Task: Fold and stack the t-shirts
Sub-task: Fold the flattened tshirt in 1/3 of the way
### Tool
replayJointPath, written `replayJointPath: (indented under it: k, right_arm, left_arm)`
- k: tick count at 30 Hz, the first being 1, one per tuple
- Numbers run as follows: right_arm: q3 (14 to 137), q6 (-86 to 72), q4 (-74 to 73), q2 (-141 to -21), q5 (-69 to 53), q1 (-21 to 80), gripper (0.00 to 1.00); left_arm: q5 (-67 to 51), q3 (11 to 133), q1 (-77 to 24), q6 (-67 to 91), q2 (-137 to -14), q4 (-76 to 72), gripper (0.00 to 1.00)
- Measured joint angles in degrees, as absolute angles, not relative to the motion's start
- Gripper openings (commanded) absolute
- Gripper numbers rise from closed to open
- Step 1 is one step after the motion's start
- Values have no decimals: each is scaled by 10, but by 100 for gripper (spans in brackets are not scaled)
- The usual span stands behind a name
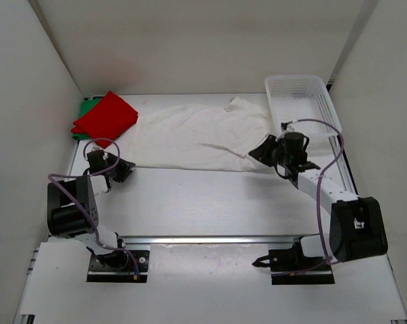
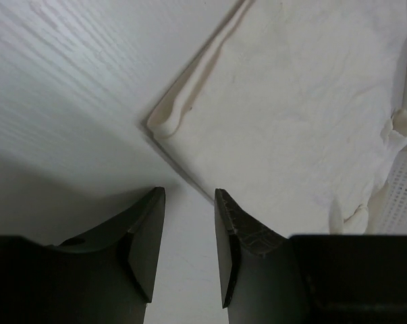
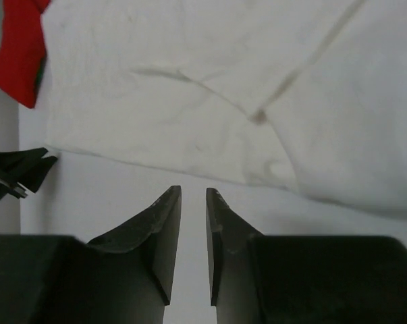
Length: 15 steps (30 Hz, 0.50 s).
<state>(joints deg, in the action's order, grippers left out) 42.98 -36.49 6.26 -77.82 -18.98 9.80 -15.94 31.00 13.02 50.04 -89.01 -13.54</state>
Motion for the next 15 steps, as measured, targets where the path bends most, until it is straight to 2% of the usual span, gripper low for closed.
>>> replayJointPath:
  k: [3,8,11,15]
  right_arm:
    - [353,-381,76,-749,-184,78,32]
    - [280,-388,81,-722,-174,8,37]
    - [268,-386,85,-726,-169,-22,42]
    - [288,-373,101,-789,-175,-28,42]
  left_arm:
    - [-164,321,124,507,-912,-147,43]
    - [-170,348,119,515,-951,-168,33]
    - [-171,354,117,520,-963,-173,23]
    - [-177,363,117,528,-984,-186,5]
